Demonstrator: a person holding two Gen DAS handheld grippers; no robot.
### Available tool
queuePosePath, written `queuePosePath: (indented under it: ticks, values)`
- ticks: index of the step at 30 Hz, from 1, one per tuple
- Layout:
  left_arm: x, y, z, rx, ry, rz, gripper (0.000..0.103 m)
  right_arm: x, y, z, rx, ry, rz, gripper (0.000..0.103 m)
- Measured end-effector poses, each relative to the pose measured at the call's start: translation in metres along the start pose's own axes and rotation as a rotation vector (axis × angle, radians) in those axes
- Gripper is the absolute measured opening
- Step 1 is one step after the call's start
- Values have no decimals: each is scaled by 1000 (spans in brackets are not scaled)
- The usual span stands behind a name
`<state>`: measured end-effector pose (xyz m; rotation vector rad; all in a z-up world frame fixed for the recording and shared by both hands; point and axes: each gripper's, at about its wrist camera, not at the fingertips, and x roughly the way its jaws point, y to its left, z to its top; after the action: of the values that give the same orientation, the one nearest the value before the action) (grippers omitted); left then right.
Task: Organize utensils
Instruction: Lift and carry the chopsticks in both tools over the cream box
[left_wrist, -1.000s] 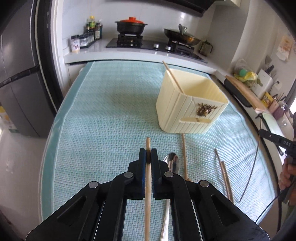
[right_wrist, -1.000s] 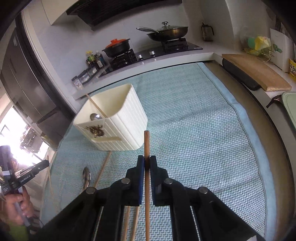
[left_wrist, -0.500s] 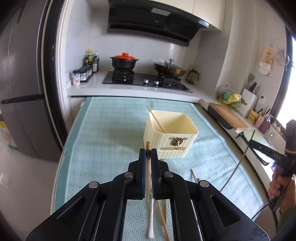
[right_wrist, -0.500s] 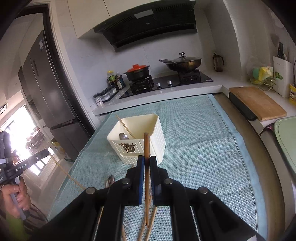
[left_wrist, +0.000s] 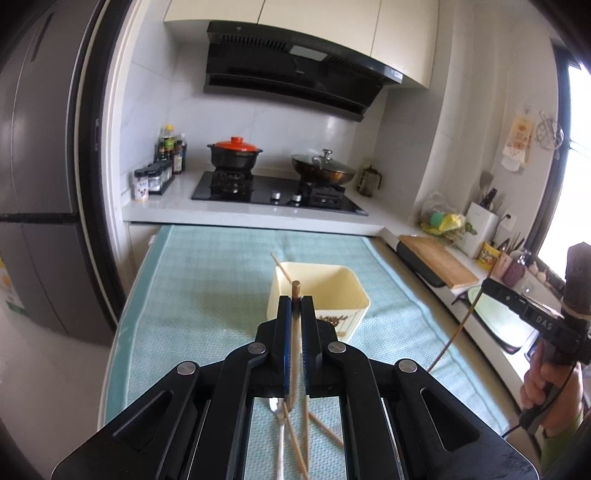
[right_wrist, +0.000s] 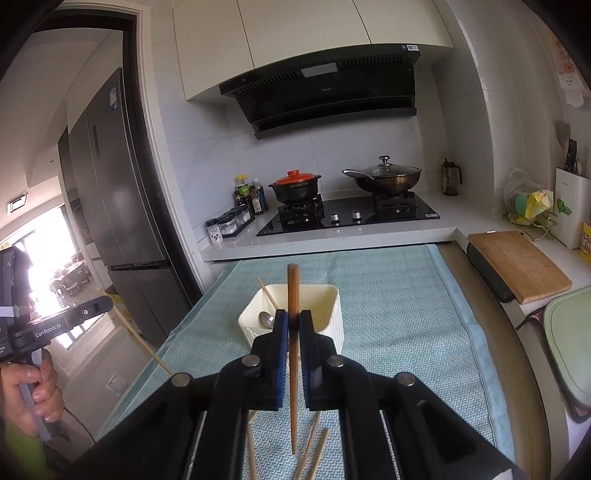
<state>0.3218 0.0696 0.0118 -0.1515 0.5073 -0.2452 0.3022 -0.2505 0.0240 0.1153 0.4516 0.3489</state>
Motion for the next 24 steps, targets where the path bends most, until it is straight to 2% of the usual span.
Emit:
queuePosePath:
  ticks: [9, 16, 21, 24]
  values:
    - [9, -5, 50, -6, -73, -34, 2, 11, 16, 44, -67, -90, 1, 6]
    - [44, -21, 95, 16, -124, -34, 2, 42, 29, 85, -90, -154, -4, 6]
    - [85, -29, 102, 47, -115, -16, 2, 78, 32, 98, -112, -192, -8, 6]
    - [111, -28, 98, 51, -86, -7, 2, 108, 27, 95, -105, -170, 7, 6]
